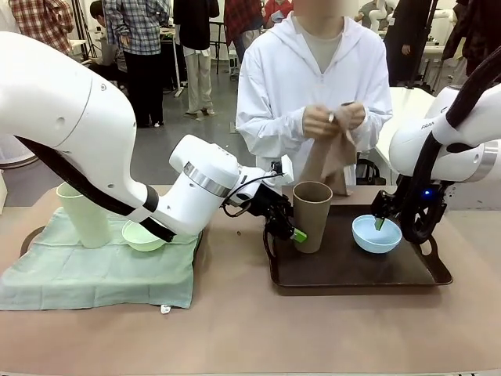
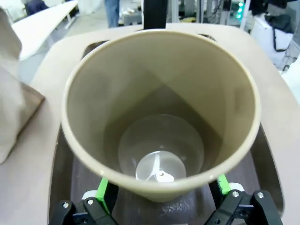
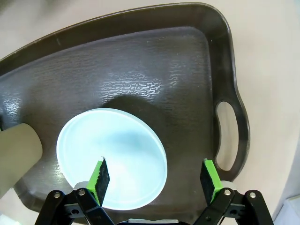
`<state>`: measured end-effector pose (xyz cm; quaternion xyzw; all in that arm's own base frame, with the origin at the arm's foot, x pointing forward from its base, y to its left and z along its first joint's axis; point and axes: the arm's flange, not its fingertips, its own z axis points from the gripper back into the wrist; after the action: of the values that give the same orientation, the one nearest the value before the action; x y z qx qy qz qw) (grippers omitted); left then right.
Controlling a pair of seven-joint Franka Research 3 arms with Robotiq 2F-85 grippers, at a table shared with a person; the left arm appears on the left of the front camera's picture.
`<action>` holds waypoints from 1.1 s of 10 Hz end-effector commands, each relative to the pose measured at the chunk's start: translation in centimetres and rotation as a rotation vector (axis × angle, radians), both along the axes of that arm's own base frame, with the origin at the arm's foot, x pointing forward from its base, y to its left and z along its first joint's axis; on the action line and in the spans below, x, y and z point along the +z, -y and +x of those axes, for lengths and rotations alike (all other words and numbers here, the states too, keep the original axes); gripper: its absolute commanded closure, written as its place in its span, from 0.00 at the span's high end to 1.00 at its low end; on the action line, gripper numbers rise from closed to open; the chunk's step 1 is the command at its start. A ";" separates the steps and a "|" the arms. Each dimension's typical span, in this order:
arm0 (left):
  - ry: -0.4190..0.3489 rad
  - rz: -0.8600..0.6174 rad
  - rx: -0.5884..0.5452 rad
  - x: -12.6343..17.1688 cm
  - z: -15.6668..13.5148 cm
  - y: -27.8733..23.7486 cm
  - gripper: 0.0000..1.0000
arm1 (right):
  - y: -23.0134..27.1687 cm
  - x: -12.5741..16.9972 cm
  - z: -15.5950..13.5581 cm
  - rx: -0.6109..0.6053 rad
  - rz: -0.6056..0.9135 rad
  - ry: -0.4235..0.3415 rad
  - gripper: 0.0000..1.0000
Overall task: Set up a tray with a mat and arrange the tableware.
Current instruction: Pick up the Picnic Bowl and Reusable plastic cup from the Handle tray in front of the human's position and hold them in the air.
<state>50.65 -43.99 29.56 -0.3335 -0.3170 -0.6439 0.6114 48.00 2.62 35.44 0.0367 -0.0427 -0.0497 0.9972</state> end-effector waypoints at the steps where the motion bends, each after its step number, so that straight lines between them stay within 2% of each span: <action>1: 0.021 -0.041 -0.027 -1.1 0.0 0.7 1.00 | 0.4 -0.3 0.8 0.012 0.038 0.024 1.00; 5: 0.033 -0.028 -0.053 -1.7 -0.4 2.2 1.00 | 0.3 -0.3 0.7 0.024 0.047 0.026 1.00; 6: 0.042 -0.045 -0.057 -1.7 -0.4 2.3 0.97 | 0.4 -0.4 0.7 0.041 0.043 0.025 0.65; 7: 0.036 -0.057 -0.051 -1.6 -0.4 2.2 0.42 | 0.4 -0.4 0.7 0.046 0.038 0.021 0.42; 8: 0.030 -0.063 -0.050 -1.5 -0.2 2.2 0.39 | 0.5 -0.3 0.8 0.054 0.033 0.019 0.08; 9: 0.028 -0.065 -0.048 -1.4 -0.2 2.2 0.00 | 0.4 -0.4 0.8 0.059 0.029 0.015 0.00; 11: 0.025 -0.065 -0.043 -1.1 -0.2 2.1 0.00 | 0.4 -0.3 0.8 0.065 0.025 0.011 0.00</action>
<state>50.60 -46.23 28.53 -0.3427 -0.3222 -0.6533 0.5933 48.23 2.41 35.29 0.0484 -0.0460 -0.0267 0.9974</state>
